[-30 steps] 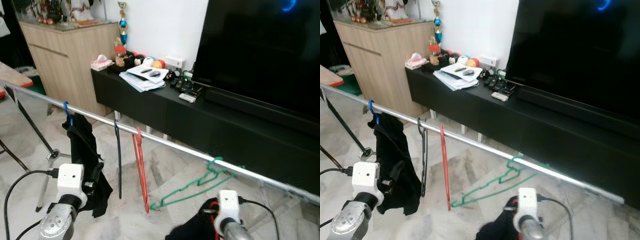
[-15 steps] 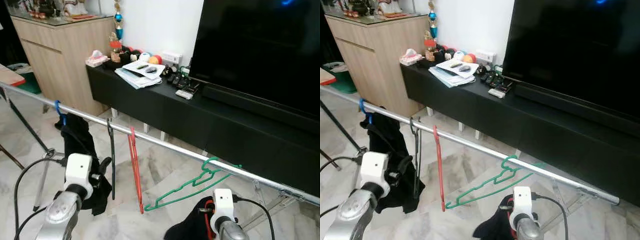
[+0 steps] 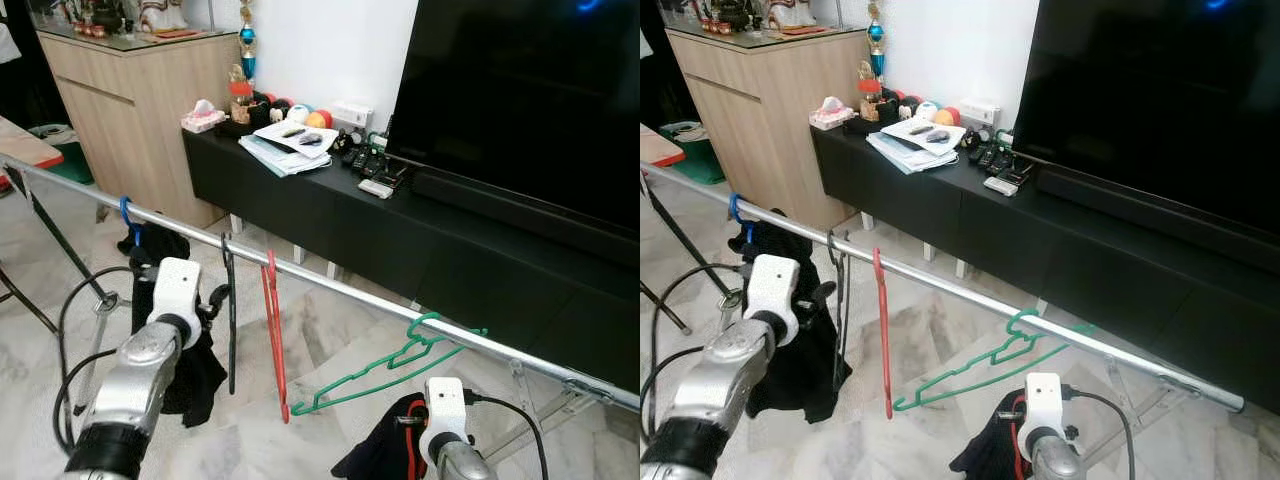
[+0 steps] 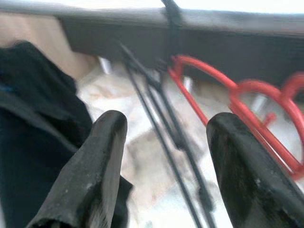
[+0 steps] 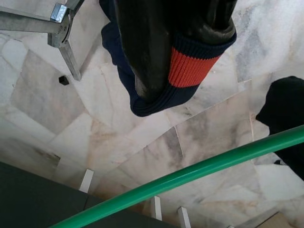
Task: Hang hanger
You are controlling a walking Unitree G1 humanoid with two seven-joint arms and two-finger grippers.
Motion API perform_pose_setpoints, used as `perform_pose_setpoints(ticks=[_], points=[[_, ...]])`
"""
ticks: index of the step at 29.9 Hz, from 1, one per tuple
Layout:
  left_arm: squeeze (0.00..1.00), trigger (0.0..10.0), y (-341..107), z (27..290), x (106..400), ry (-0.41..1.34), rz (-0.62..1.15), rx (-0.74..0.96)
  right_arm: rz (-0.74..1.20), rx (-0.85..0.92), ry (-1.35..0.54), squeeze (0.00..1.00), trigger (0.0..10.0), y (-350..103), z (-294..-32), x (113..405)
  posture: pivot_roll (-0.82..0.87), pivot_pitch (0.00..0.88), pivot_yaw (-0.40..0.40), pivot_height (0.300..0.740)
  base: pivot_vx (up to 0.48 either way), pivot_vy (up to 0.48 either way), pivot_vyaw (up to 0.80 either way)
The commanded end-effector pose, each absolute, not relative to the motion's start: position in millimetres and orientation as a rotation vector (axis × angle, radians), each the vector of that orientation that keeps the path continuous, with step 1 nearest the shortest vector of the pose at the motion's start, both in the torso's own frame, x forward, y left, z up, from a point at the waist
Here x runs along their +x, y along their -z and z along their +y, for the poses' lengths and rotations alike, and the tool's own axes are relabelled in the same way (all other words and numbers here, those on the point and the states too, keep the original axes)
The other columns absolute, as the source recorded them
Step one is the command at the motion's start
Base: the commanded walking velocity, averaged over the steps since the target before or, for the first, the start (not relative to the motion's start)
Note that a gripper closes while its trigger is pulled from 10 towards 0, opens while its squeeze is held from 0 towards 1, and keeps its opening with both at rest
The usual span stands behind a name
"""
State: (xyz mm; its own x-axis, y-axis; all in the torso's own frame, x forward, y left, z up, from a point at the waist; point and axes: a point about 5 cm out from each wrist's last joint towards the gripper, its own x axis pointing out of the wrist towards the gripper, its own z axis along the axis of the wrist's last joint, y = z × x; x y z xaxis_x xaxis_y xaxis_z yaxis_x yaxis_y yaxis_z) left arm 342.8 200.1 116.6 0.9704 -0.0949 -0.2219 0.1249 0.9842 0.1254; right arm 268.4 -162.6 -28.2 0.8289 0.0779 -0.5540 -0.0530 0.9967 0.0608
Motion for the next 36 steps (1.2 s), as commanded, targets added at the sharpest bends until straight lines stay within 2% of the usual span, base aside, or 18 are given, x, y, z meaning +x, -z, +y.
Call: perform_pose_setpoints(ticks=[1, 11, 29, 30, 31, 32, 33, 34, 36], points=[[0.0, 10.0, -118, 197, 349, 0.119, 0.229, 0.169, 0.571, 0.043, -0.063, 0.0, 10.0, 24, -165, 273, 0.17, 0.047, -0.044, 0.74, 0.0, 0.0, 0.0], [0.0, 10.0, -122, 202, 371, -0.001, 0.279, 0.177, 0.57, 0.044, -0.06, 0.0, 10.0, 26, -167, 271, 0.16, 0.077, -0.044, 0.74, 0.0, 0.0, 0.0], [0.0, 10.0, -102, 185, 372, -0.002, 0.297, 0.171, 0.567, 0.039, -0.058, 0.0, 10.0, 31, -173, 261, 0.12, 0.131, -0.048, 0.74, 0.0, 0.0, 0.0], [0.0, 8.7, -102, 186, 372, -0.014, 0.292, 0.172, 0.568, 0.039, -0.058, 0.0, 10.0, 31, -174, 261, 0.12, 0.134, -0.049, 0.74, 0.0, 0.0, 0.0], [0.0, 8.7, -102, 186, 372, -0.022, 0.288, 0.172, 0.568, 0.039, -0.059, 0.0, 10.0, 31, -174, 260, 0.12, 0.135, -0.05, 0.74, 0.0, 0.0, 0.0], [0.0, 3.8, -102, 186, 372, -0.031, 0.281, 0.168, 0.568, 0.038, -0.059, 0.0, 10.0, 31, -175, 260, 0.11, 0.138, -0.052, 0.74, 0.0, 0.0, 0.0], [0.0, 3.8, -102, 186, 372, -0.036, 0.276, 0.165, 0.569, 0.037, -0.06, 0.0, 10.0, 32, -175, 260, 0.11, 0.138, -0.052, 0.74, 0.0, 0.0, 0.0], [0.0, 0.0, -104, 188, 372, -0.052, 0.26, 0.166, 0.57, 0.037, -0.061, 0.0, 10.0, 32, -175, 259, 0.11, 0.141, -0.053, 0.74, 0.0, 0.0, 0.0], [0.0, 0.0, -106, 189, 373, -0.077, 0.243, 0.165, 0.572, 0.037, -0.064, 0.0, 10.0, 32, -176, 259, 0.11, 0.142, -0.053, 0.74, 0.0, 0.0, 0.0]])
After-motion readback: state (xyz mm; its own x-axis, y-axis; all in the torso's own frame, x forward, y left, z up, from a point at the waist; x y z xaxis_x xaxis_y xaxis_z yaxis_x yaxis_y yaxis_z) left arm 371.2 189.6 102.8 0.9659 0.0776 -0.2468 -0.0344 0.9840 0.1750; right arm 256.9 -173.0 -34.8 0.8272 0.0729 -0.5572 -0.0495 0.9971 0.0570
